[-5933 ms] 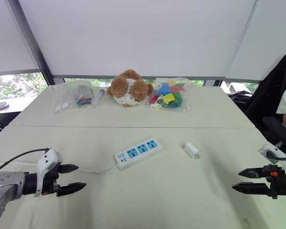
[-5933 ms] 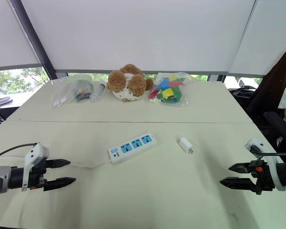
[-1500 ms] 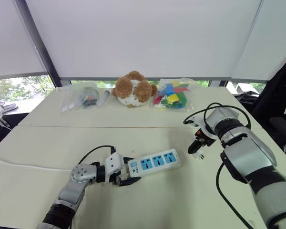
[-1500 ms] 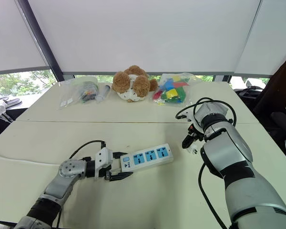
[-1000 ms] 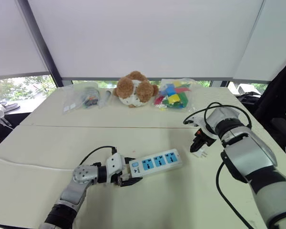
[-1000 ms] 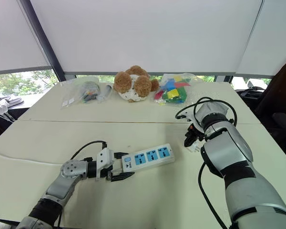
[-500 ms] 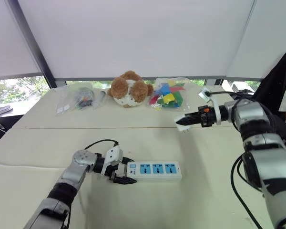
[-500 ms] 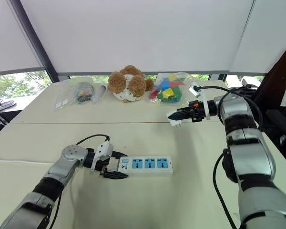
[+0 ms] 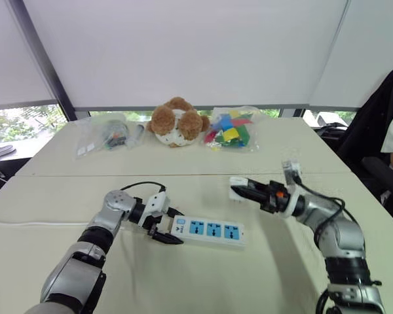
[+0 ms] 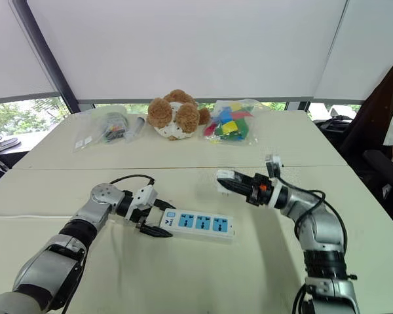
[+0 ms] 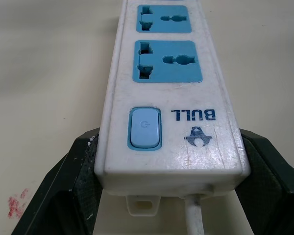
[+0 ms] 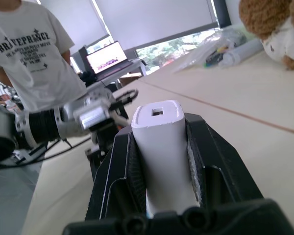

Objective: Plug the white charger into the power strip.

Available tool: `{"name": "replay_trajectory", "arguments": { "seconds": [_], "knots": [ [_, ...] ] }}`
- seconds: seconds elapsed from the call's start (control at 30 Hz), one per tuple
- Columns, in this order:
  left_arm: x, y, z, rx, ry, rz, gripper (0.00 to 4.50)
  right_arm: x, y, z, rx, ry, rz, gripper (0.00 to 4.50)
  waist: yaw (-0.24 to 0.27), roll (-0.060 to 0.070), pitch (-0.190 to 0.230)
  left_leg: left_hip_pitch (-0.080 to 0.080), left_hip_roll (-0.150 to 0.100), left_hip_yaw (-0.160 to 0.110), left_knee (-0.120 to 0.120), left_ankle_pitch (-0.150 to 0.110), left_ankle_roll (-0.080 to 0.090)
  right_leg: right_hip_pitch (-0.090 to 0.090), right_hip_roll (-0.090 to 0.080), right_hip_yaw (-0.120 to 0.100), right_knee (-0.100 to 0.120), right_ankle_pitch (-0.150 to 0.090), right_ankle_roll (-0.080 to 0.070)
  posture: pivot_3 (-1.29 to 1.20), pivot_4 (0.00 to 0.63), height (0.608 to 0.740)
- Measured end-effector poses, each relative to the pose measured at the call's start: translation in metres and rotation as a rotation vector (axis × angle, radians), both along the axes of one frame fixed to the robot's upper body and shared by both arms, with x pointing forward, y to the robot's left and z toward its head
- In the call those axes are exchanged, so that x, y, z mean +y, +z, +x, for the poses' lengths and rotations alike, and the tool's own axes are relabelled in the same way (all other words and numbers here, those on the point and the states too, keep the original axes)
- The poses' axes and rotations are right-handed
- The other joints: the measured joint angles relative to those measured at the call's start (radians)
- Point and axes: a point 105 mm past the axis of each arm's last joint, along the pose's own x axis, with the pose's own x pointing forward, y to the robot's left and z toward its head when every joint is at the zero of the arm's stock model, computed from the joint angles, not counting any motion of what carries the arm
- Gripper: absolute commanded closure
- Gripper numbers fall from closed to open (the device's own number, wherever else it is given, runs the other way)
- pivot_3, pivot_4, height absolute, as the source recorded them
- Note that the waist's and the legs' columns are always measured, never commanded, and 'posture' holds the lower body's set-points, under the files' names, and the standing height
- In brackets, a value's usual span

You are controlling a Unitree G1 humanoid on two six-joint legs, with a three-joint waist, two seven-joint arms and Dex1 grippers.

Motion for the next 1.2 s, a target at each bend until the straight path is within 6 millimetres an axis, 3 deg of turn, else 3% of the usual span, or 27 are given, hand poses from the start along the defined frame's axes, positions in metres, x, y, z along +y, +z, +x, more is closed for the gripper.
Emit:
{"name": "replay_trajectory", "arguments": {
  "seconds": [0.33, 0.63, 1.2],
  "knots": [
    [0.006, 0.002, 0.005, 0.031, 0.015, 0.017, 1.47, 0.006, -0.033, -0.016, 0.044, 0.019, -0.011, 3.77, -0.001, -0.002, 0.001, 0.000, 0.000, 0.000, 0.000, 0.000, 0.000, 0.000, 0.000, 0.000, 0.000, 0.000, 0.000, 0.00, 0.150, 0.739],
    [0.005, 0.002, 0.006, 0.023, 0.006, 0.025, 1.47, 0.020, -0.048, -0.013, 0.041, 0.048, -0.003, 3.77, 0.001, -0.005, 0.002, 0.000, 0.000, 0.000, 0.000, 0.000, 0.000, 0.000, 0.000, 0.000, 0.000, 0.000, 0.000, 0.00, 0.150, 0.739],
    [0.006, 0.001, 0.004, 0.015, 0.006, 0.021, 1.47, 0.020, -0.055, -0.003, 0.011, 0.090, -0.022, 3.77, 0.001, -0.006, 0.001, 0.001, 0.000, -0.001, 0.000, 0.000, 0.000, 0.001, 0.001, 0.000, 0.001, 0.000, 0.000, 0.00, 0.150, 0.739]
  ]
}}
